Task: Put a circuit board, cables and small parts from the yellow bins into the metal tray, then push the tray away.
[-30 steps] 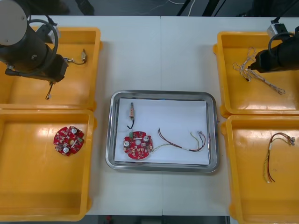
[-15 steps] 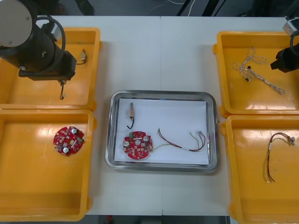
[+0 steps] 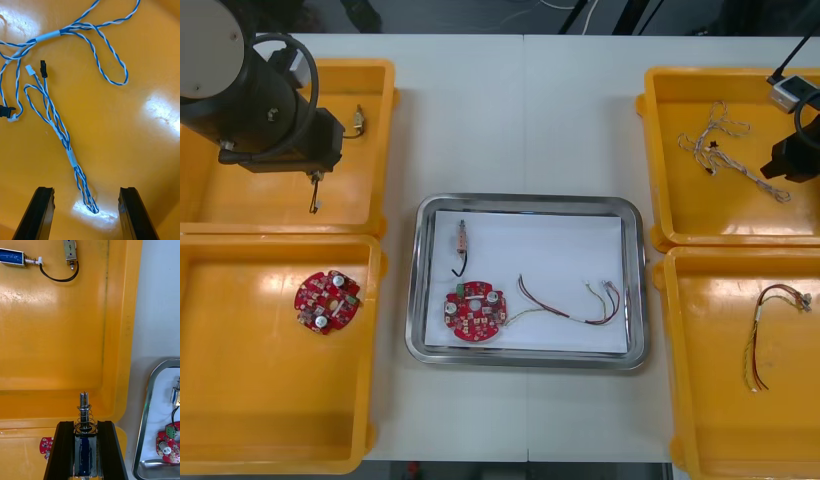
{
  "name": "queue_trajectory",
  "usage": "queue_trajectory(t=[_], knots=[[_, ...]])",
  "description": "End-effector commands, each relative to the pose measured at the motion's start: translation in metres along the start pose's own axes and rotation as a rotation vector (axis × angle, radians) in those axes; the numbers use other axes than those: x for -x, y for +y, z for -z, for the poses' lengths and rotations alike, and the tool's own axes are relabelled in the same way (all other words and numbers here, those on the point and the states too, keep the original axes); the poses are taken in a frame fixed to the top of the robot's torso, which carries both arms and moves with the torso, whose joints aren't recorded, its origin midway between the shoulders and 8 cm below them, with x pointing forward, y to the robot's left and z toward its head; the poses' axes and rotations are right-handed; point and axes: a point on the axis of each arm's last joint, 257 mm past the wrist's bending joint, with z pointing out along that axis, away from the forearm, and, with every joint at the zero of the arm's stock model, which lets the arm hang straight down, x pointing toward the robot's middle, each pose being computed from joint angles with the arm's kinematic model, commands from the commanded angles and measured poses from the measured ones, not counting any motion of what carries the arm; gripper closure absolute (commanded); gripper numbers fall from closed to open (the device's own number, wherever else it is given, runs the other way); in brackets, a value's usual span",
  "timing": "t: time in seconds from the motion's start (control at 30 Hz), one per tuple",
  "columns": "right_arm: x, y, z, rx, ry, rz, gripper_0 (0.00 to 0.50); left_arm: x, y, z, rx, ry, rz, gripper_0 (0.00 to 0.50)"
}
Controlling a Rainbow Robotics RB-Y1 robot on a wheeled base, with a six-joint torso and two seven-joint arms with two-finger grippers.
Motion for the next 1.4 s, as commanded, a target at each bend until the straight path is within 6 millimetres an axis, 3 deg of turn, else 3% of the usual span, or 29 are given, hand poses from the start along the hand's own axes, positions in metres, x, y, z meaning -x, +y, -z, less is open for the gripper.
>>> queue_trajectory(t=[0.03, 0.23, 0.4, 0.6, 0.97, 1.4], knots=[[0.026, -0.029, 0.025, -0.069, -0.038, 0.11, 0.0, 0.002, -0.005, 0.008, -0.029, -0.02, 0.076, 0.5], [0.036, -0.024, 0.018, -0.08, -0.055, 0.191, 0.0, 0.002, -0.005, 0.008, -0.03, -0.02, 0.08, 0.5], [0.033, -0.023, 0.007, -0.079, -0.04, 0.246, 0.0, 0.004, -0.002, 0.009, -0.023, -0.028, 0.093, 0.5], [0.027, -0.017, -0.009, -0.043, -0.025, 0.24, 0.0, 0.006, 0.002, 0.01, -0.012, -0.037, 0.104, 0.5], [0.035, 0.008, -0.025, -0.008, -0.032, 0.234, 0.0, 0.008, 0.003, 0.012, -0.022, -0.04, 0.13, 0.5], [0.027, 0.011, -0.047, -0.049, -0.021, 0.274, 0.0, 0.007, 0.001, 0.012, -0.028, -0.037, 0.138, 0.5]])
